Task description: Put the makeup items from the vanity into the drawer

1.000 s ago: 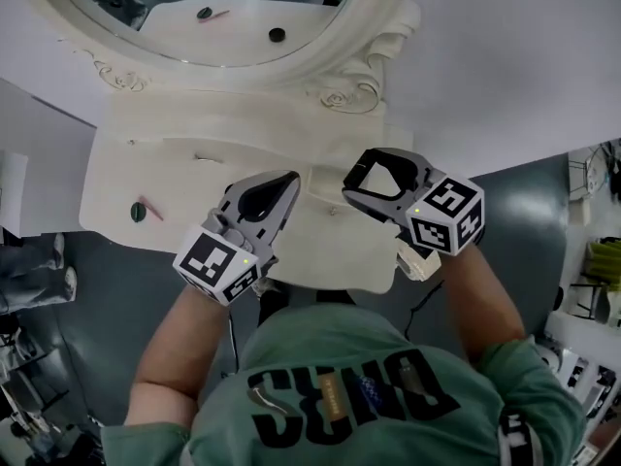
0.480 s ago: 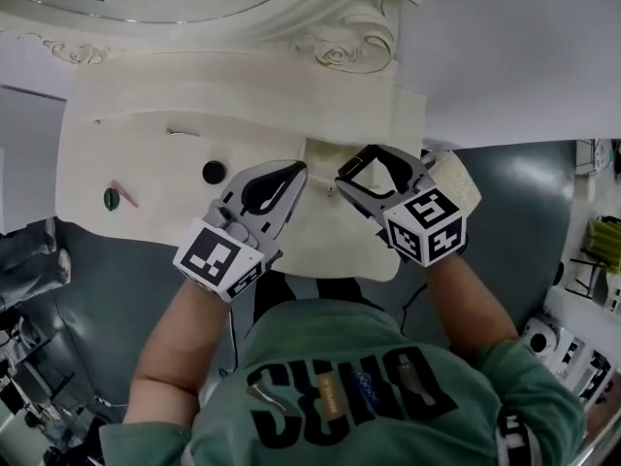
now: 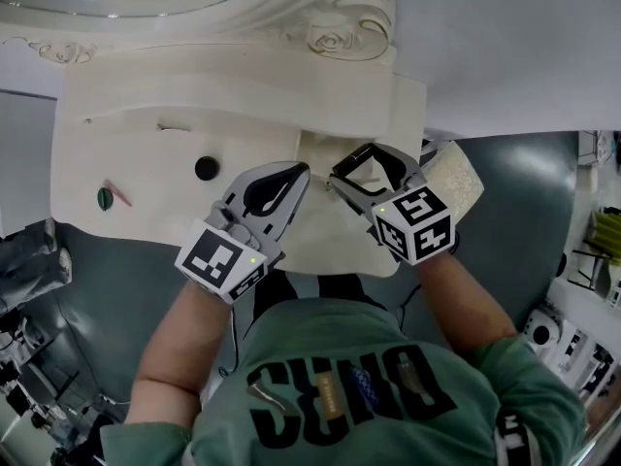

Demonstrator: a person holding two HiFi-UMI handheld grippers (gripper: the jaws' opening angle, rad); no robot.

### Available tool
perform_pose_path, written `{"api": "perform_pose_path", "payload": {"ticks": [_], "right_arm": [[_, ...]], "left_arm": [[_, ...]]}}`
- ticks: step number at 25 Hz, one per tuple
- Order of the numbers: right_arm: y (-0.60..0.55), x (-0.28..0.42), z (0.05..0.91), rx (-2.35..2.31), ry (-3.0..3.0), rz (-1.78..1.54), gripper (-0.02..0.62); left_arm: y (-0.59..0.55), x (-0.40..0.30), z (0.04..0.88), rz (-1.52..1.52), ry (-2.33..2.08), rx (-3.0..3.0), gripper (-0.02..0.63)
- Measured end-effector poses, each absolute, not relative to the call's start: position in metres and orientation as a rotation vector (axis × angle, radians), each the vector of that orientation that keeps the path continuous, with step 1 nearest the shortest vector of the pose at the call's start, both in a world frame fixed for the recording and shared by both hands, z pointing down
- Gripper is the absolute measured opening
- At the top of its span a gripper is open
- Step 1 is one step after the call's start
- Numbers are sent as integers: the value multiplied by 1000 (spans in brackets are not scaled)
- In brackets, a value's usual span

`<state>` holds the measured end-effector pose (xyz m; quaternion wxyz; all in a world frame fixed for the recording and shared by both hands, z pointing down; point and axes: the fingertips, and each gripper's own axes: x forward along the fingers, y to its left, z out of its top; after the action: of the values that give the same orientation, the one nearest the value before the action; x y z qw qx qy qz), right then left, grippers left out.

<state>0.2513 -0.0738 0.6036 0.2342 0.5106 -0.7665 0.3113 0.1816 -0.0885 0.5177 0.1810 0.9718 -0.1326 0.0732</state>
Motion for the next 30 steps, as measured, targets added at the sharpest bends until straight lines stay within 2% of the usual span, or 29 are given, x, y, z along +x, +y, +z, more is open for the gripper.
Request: {"api": "perform_pose_path", "payload": {"ticks": [17,25,30], "right_arm": [[-72,255,583,1441,-2118,806,364],[-81,247,539,1444,-2172,725,360],[-92,231,478,1441,-2264,606,311]], "left_arm": [[-82,174,508,196,-393,2753,8],[-85,155,473,148,-456,2772,8],[-88,124,426,89,-535,2783,8]]}}
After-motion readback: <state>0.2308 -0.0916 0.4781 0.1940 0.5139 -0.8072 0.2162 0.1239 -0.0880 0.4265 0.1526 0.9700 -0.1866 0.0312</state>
